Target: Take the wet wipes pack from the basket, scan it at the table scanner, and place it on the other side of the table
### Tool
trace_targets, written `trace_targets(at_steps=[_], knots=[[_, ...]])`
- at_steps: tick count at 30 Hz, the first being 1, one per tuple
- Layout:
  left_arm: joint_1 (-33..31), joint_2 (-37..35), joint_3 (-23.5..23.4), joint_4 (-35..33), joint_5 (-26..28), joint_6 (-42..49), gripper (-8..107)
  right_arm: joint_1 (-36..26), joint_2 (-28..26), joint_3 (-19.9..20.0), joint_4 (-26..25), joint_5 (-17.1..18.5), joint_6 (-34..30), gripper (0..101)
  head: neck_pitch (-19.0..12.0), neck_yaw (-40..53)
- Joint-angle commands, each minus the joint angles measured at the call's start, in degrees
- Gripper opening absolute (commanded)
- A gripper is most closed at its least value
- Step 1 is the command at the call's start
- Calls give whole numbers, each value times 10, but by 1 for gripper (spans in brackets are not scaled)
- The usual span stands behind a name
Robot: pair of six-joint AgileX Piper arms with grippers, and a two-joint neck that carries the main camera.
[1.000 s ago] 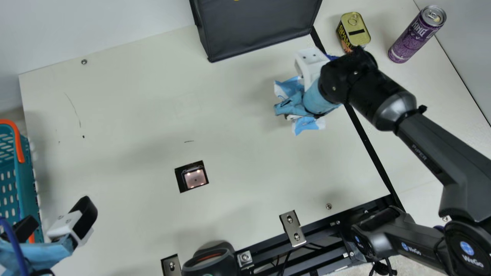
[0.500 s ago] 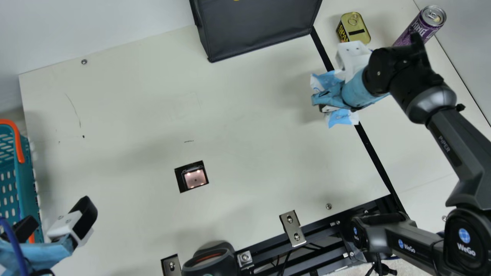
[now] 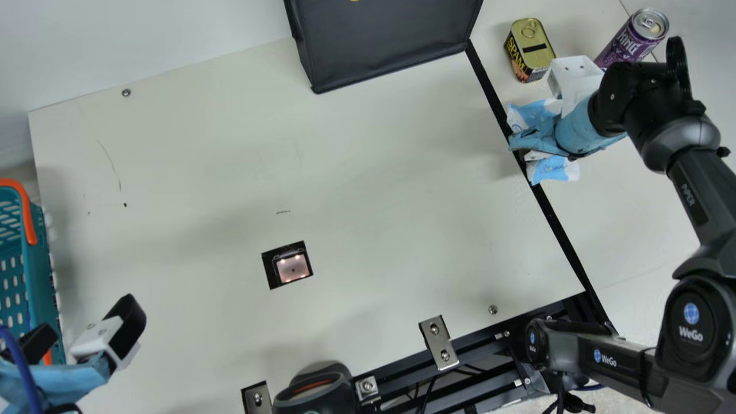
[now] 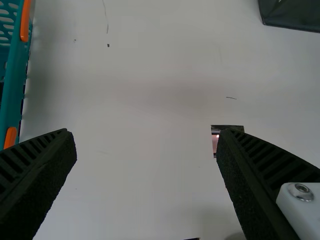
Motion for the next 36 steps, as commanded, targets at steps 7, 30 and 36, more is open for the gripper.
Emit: trace_targets(at_steps=[7,30,36], knots=[[0,0,0,0,0,0,90,-28,27,-10,-39,-30,-39,0,-17,-1],[0,0,0,0,0,0,90,-56,107,-46,-63,-103,-119,3,-17,-1],[0,0,0,0,0,0,90,-59,114,-48,-47,-112,-138,23,-17,-1]])
